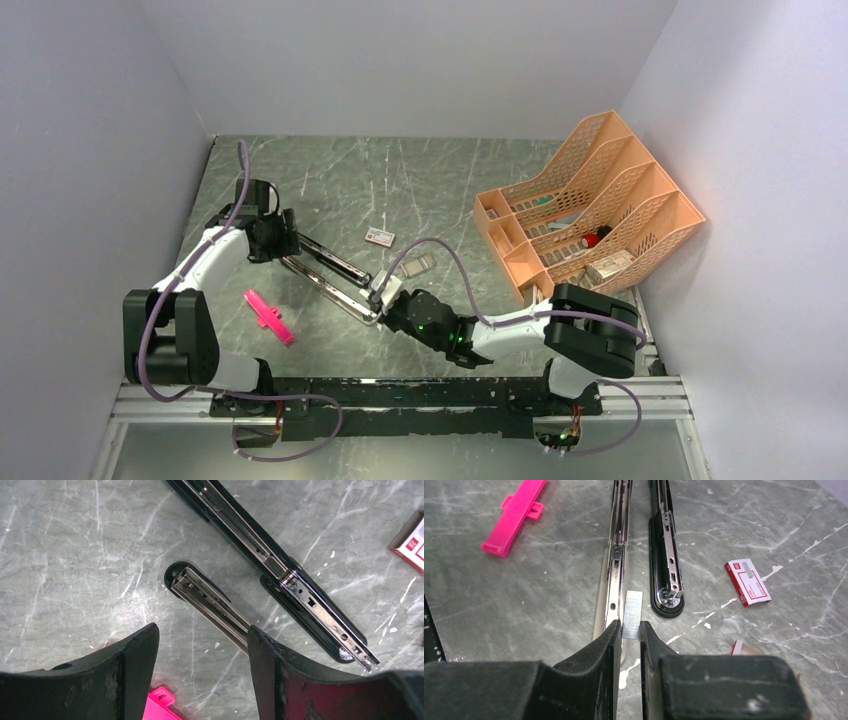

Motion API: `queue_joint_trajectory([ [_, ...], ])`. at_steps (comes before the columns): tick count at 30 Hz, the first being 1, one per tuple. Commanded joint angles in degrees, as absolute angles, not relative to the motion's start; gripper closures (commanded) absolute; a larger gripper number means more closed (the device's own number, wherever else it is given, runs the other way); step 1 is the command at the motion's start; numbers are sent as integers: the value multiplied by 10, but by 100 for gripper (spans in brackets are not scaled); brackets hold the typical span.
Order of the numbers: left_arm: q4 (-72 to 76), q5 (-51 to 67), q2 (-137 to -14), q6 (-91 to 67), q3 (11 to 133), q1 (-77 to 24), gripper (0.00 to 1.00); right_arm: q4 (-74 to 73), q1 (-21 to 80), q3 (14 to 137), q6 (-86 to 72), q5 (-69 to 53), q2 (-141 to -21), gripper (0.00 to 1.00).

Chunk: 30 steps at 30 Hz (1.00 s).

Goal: Load the staples into the stapler
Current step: Pick up the staple from the center of the board.

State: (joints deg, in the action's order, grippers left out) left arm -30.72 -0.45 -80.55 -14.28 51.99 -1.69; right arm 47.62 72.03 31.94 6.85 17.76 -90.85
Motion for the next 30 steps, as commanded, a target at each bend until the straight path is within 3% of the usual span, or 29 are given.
queue_joint_trajectory([
  [1, -309, -29, -820, -151, 519, -12, 30, 455, 720, 319, 65, 171, -906, 100],
  [30, -343, -124, -947, -182, 613, -9, 27, 548, 701, 224, 54, 179, -867, 100],
])
